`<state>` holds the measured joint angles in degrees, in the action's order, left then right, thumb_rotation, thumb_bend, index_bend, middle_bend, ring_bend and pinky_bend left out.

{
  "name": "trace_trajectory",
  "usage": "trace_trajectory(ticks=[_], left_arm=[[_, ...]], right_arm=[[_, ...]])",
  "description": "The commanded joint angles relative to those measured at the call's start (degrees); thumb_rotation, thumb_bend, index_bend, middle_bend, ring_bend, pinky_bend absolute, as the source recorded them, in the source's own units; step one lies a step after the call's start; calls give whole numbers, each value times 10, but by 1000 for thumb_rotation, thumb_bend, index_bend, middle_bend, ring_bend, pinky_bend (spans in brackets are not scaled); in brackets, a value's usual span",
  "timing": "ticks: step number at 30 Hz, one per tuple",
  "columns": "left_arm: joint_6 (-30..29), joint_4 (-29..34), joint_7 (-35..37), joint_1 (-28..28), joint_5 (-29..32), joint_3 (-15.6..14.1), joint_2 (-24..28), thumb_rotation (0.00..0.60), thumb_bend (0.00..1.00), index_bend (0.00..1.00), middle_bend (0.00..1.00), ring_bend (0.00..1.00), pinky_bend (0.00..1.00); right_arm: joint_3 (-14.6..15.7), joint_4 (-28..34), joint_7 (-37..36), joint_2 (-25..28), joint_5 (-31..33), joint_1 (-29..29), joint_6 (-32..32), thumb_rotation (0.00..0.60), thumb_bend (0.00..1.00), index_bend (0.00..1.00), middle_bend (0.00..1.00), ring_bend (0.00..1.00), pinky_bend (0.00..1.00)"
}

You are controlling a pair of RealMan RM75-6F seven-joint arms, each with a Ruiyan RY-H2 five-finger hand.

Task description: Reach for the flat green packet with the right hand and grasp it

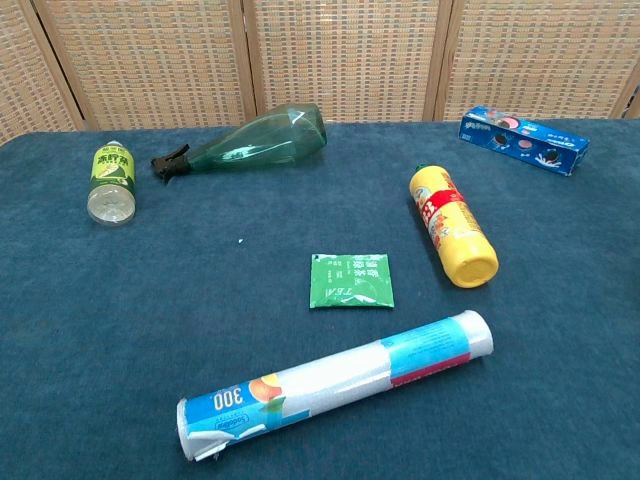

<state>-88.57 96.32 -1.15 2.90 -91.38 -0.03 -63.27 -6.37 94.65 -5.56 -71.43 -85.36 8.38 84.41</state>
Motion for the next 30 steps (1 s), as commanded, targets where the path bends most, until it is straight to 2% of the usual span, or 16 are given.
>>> trace_trajectory(ticks=[1, 30], left_arm=[[1, 1, -2, 0, -1, -1, 0, 522, 81, 0, 0, 0, 0], [-1, 8, -12, -3, -8, -6, 8, 529, 85, 0, 0, 0, 0]], right_arm=[[1, 1, 2, -1, -1, 0, -1, 600, 169, 0, 0, 0, 0], [9, 10, 1, 5, 0, 4, -19, 600, 168, 0, 0, 0, 0]])
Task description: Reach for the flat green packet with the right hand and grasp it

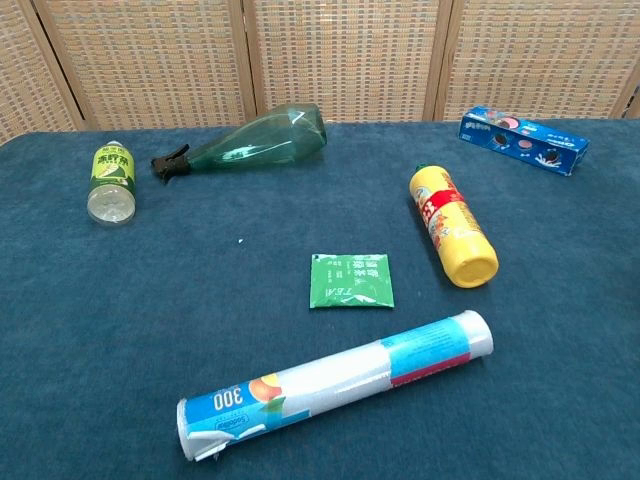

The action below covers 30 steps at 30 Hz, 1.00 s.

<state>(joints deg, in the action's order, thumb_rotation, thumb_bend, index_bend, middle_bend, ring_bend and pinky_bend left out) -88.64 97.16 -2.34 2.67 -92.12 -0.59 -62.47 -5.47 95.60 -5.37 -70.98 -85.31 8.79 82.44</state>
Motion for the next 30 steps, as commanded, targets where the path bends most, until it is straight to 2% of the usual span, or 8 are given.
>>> trace_trajectory(ticks=[1, 5, 7, 14, 17, 24, 26, 30], left_arm=[[-1, 0, 0, -1, -1, 0, 0, 530, 85, 0, 0, 0, 0], [-7, 1, 6, -3, -3, 0, 2, 531, 85, 0, 0, 0, 0], [-8, 1, 8, -3, -2, 1, 3, 531, 85, 0, 0, 0, 0], [0, -3, 13, 1, 8, 5, 1, 532, 85, 0, 0, 0, 0], [2, -4, 14, 1, 10, 6, 1, 531, 86, 0, 0, 0, 0], [7, -6, 17, 4, 12, 6, 0, 531, 89, 0, 0, 0, 0], [10, -7, 19, 5, 14, 7, -1, 531, 90, 0, 0, 0, 0], [15, -11, 24, 7, 18, 7, -1, 531, 90, 0, 0, 0, 0]], right_arm=[[0, 0, 0, 1, 0, 0, 0, 600, 167, 0, 0, 0, 0], [-4, -3, 0, -4, -3, 1, 7, 600, 175, 0, 0, 0, 16], [-10, -9, 4, -11, -6, 3, 13, 600, 201, 0, 31, 24, 97], [-57, 13, 82, -14, 7, 55, -18, 600, 334, 69, 540, 604, 536], [-75, 47, 122, -5, 19, 79, -41, 600, 373, 100, 699, 773, 656], [-106, 120, 258, 0, 87, 154, -135, 600, 400, 164, 798, 891, 773], [-113, 148, 311, -5, 154, 197, -201, 600, 422, 171, 802, 904, 788], [-126, 166, 404, -29, 267, 263, -244, 600, 510, 178, 806, 923, 812]])
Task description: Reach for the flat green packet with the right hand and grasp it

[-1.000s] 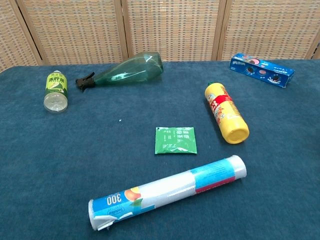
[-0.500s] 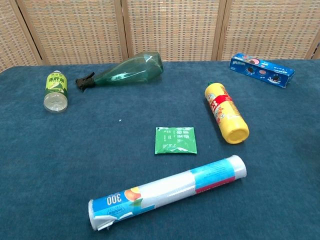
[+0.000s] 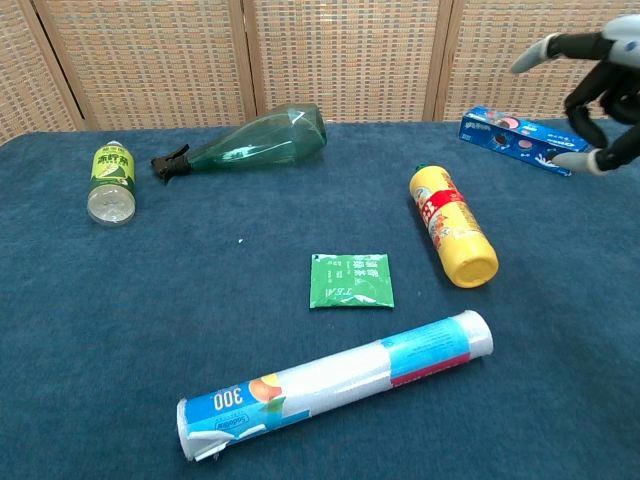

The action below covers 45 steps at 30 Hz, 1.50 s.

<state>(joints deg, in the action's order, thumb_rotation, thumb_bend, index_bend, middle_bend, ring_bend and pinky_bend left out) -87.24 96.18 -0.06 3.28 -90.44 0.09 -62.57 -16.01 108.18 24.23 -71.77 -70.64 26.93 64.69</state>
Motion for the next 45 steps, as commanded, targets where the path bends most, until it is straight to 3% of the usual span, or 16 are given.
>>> trace_trajectory(ticks=[1, 11, 22, 32, 45], left_arm=[[2, -2, 3, 1, 2, 0, 0, 532, 90, 0, 0, 0, 0], [8, -9, 13, 4, 4, 0, -1, 532, 91, 0, 0, 0, 0], [13, -10, 17, 6, 4, -2, -2, 532, 90, 0, 0, 0, 0], [14, -10, 21, 7, 2, -3, -1, 533, 90, 0, 0, 0, 0], [15, -7, 17, 9, 0, -5, -1, 532, 90, 0, 0, 0, 0]], right_arm=[[-21, 43, 125, -27, 141, 94, -68, 600, 526, 180, 807, 927, 816], [-15, 70, 270, -85, 380, 242, -69, 600, 837, 171, 828, 957, 847], [16, 38, 319, -162, 518, 361, -48, 600, 904, 192, 829, 957, 855], [35, -36, 318, -223, 575, 409, -33, 600, 933, 193, 832, 958, 860], [52, -63, 307, -239, 591, 420, -20, 600, 933, 195, 832, 958, 860]])
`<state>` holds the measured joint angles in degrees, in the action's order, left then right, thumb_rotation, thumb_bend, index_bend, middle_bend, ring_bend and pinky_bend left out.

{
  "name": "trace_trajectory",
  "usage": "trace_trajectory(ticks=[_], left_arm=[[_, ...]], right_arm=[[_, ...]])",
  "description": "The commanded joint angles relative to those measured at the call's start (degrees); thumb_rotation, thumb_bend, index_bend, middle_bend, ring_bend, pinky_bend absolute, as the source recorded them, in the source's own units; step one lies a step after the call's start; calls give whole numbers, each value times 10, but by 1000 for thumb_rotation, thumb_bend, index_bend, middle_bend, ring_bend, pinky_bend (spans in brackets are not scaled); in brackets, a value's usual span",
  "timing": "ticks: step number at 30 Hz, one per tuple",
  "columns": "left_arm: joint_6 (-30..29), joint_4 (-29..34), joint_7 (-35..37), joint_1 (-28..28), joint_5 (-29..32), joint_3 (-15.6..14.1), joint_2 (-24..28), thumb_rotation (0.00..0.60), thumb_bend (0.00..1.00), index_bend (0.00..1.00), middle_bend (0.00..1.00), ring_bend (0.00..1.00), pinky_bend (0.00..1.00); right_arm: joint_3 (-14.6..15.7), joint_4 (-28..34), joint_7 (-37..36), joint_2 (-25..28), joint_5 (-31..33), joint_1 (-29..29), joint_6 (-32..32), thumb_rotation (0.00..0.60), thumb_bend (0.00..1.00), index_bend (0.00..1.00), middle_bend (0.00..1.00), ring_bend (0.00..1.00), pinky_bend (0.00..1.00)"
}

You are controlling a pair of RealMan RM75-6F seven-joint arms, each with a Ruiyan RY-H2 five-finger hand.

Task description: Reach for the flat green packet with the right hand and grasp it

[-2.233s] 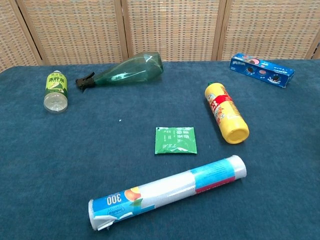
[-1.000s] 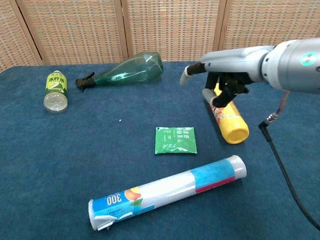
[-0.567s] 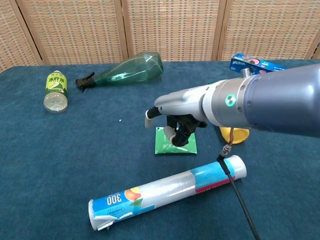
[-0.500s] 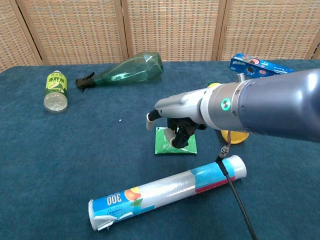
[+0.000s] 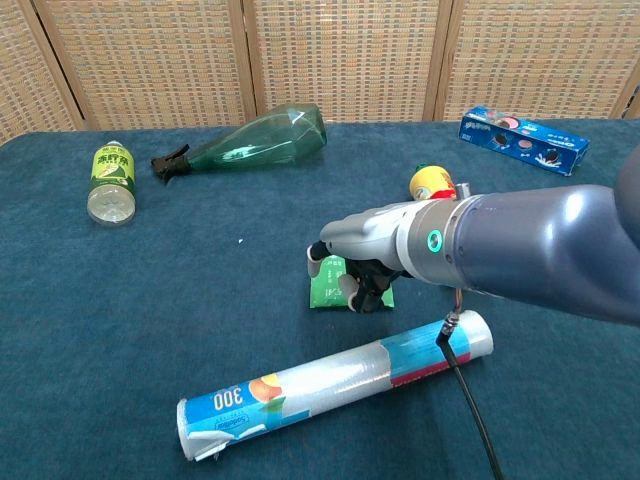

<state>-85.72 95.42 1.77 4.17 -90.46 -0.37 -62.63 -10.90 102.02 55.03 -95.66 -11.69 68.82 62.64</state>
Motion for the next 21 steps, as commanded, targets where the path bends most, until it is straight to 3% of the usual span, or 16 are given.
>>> trace_trajectory(ticks=[1, 21], left_arm=[[0, 1, -1, 0, 0, 0, 0, 532, 91, 0, 0, 0, 0], [-2, 3, -6, -1, -2, -2, 1, 532, 91, 0, 0, 0, 0]], right_arm=[[2, -2, -1, 0, 3, 1, 0, 600, 933, 195, 832, 958, 860], [18, -17, -11, -7, 11, -3, 7, 600, 934, 196, 832, 958, 860]])
